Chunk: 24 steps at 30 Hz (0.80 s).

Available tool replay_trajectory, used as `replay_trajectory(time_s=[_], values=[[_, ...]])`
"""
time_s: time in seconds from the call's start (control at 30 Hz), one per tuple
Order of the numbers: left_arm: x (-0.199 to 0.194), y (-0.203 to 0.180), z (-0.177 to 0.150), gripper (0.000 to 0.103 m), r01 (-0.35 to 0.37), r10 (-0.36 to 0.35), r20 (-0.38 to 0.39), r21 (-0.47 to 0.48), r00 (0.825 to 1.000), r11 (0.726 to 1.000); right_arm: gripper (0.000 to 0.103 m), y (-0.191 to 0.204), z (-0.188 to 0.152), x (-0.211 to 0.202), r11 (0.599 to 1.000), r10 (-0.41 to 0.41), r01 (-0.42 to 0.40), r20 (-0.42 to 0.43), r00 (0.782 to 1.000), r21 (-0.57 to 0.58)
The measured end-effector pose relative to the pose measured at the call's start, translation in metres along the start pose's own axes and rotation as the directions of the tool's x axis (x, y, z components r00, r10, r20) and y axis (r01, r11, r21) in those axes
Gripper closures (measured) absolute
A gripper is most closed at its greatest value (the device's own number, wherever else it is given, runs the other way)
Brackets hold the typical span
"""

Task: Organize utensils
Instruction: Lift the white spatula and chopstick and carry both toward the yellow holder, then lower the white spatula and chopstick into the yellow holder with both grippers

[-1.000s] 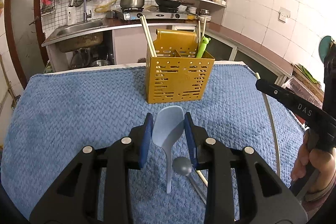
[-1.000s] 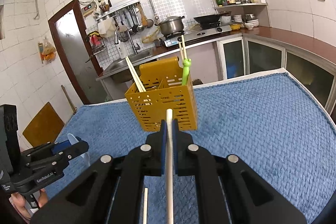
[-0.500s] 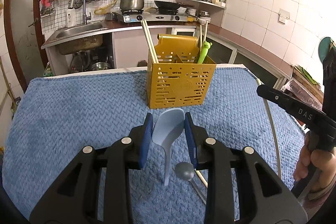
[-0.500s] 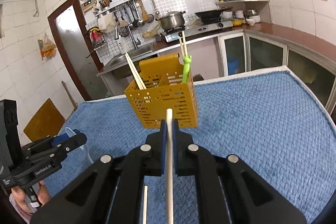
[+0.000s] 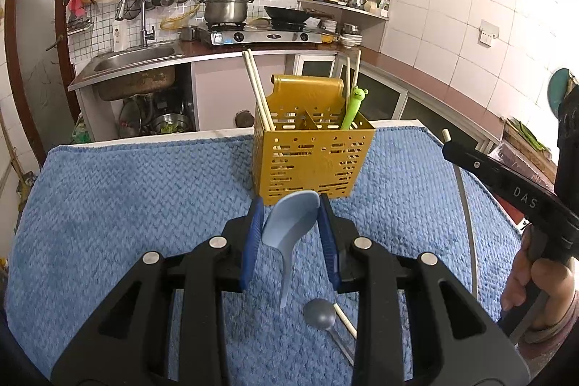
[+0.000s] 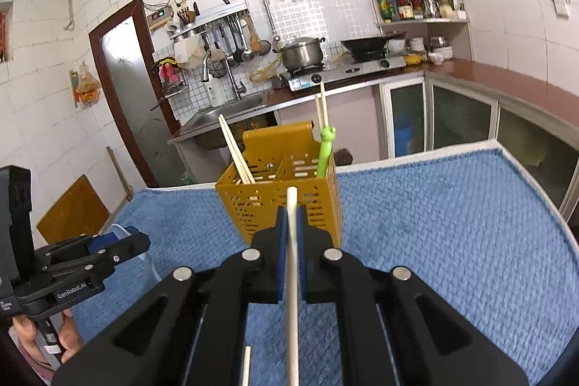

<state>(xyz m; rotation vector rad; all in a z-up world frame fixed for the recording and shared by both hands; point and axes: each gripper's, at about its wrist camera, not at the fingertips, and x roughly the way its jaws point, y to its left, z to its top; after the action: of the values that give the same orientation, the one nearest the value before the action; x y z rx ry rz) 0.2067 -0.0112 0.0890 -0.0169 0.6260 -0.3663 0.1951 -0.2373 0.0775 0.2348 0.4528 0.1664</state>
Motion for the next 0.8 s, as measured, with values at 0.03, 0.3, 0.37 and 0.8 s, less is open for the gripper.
replay_trajectory(time_s=[0.03, 0.3, 0.37, 0.8], values=[[0.000, 0.000, 0.002, 0.074, 0.001, -0.001, 0.001, 0.001, 1.000, 1.000, 0.097, 0.001, 0.002, 0.001, 1.000, -0.002, 0.002, 0.005, 1.000, -0.005], [0.000, -0.002, 0.031, 0.074, 0.004, -0.005, 0.036, 0.016, 0.999, 1.000, 0.097, 0.006, 0.027, 0.011, 0.999, -0.006, 0.008, 0.051, 0.999, -0.039], [0.001, 0.000, 0.042, 0.074, 0.013, -0.014, 0.047, 0.012, 0.999, 1.000, 0.097, 0.008, 0.034, 0.014, 0.999, 0.004, 0.000, 0.071, 0.997, -0.047], [-0.003, 0.004, 0.106, 0.074, 0.020, -0.022, 0.119, 0.013, 0.993, 1.000, 0.097, 0.014, 0.077, 0.034, 0.997, 0.046, -0.035, 0.180, 0.983, -0.066]])
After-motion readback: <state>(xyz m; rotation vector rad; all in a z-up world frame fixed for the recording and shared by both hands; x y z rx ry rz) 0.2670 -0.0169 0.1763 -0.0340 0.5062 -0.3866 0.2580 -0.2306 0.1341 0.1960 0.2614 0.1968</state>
